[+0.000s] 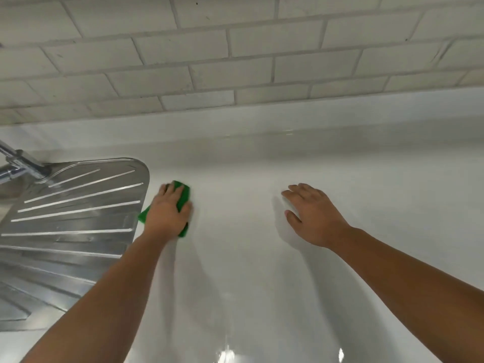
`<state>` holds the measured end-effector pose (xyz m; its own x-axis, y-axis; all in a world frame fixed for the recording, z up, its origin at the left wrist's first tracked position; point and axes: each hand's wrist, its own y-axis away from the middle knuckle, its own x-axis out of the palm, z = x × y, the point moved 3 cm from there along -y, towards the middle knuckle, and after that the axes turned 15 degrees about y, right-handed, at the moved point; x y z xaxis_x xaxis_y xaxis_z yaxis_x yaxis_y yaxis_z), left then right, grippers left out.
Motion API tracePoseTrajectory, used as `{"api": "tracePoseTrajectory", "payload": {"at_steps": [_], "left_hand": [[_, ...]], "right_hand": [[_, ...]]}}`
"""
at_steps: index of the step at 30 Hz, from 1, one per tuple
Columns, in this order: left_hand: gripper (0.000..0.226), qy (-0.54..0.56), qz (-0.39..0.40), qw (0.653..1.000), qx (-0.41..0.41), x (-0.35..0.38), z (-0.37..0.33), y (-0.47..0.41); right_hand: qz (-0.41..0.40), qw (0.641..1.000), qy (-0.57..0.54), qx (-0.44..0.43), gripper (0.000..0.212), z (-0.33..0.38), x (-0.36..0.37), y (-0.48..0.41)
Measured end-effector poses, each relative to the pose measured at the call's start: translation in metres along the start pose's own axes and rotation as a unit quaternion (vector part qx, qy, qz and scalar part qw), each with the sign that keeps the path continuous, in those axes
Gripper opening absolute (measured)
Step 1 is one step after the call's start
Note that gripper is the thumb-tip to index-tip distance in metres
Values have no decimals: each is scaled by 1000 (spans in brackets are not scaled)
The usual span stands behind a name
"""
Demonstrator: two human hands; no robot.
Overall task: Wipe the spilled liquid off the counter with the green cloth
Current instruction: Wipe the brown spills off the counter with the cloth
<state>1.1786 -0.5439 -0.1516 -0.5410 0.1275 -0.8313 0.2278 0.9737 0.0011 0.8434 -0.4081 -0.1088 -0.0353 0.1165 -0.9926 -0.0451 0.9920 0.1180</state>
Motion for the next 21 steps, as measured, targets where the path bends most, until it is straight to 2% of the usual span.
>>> {"api": "tracePoseTrajectory", "payload": {"at_steps": [2,6,9,11,14,17,21], "left_hand": [[63,-23,8,1000,-2,17,-32,7],[71,-2,80,989,122,73,-113,62],[66,14,126,971,200,108,-156,134],[62,2,144,957,251,115,-165,179],[60,4,160,945,286,100,-138,221],[61,20,126,967,221,65,-86,227],[60,9,11,999,35,36,-54,190]], "right_hand": [[-2,1000,5,-3,52,2,3,24],[-5,1000,6,5,66,-1,13,70],[-7,1000,-2,23,68,-7,22,104],[-7,999,-10,33,62,-9,25,123],[-1,999,-2,35,53,-11,28,142],[3,999,-7,34,53,-11,29,160],[6,1000,-8,30,53,-12,28,179]]}}
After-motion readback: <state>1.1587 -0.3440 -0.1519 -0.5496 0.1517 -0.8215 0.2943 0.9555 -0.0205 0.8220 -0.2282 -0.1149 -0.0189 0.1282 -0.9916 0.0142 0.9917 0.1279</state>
